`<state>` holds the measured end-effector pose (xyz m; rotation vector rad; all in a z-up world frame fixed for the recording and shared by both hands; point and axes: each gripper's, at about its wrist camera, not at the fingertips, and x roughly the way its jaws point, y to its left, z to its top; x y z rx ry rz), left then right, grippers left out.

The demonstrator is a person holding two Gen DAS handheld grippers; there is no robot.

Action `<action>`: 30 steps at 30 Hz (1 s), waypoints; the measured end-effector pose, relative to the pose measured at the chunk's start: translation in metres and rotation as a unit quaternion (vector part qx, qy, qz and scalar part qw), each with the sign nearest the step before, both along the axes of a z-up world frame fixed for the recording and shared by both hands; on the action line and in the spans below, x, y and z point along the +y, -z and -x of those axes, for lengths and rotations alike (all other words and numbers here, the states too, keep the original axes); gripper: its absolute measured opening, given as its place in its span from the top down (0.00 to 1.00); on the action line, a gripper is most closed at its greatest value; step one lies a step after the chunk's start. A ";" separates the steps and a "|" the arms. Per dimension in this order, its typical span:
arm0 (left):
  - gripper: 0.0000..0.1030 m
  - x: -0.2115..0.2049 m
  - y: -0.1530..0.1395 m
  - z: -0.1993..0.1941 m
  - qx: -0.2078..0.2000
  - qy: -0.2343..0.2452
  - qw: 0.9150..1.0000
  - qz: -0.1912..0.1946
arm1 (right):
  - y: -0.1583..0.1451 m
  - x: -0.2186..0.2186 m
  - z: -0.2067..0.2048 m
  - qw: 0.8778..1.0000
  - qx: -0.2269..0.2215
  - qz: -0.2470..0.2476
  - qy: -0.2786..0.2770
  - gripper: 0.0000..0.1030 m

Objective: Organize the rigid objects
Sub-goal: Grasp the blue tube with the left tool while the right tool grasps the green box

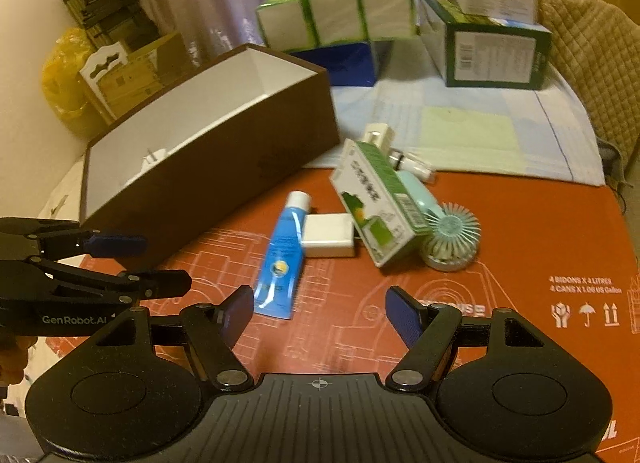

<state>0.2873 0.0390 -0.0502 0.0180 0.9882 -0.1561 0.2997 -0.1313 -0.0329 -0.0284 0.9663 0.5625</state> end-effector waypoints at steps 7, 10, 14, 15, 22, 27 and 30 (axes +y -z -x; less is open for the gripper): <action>0.44 -0.012 0.022 -0.019 0.019 0.005 1.000 0.004 | 0.009 -0.023 -0.012 0.999 0.010 0.003 0.031 0.32; 0.44 -0.017 0.030 -0.028 0.021 0.005 1.000 -0.001 | 0.013 -0.032 -0.017 0.999 0.015 0.005 0.042 0.32; 0.44 -0.021 0.041 -0.041 0.028 0.002 1.000 0.003 | 0.018 -0.041 -0.023 0.998 0.021 0.007 0.052 0.32; 0.44 -0.022 0.043 -0.043 0.029 0.003 1.000 0.003 | 0.019 -0.043 -0.025 0.998 0.022 0.007 0.054 0.32; 0.44 -0.031 0.059 -0.063 0.031 0.006 0.999 -0.005 | 0.027 -0.052 -0.039 0.998 0.030 0.010 0.061 0.32; 0.45 -0.032 0.070 -0.076 0.039 0.004 0.999 -0.010 | 0.031 -0.056 -0.048 0.997 0.034 0.011 0.065 0.32; 0.45 -0.032 0.075 -0.081 0.044 0.003 0.999 -0.014 | 0.033 -0.059 -0.054 0.997 0.036 0.011 0.068 0.32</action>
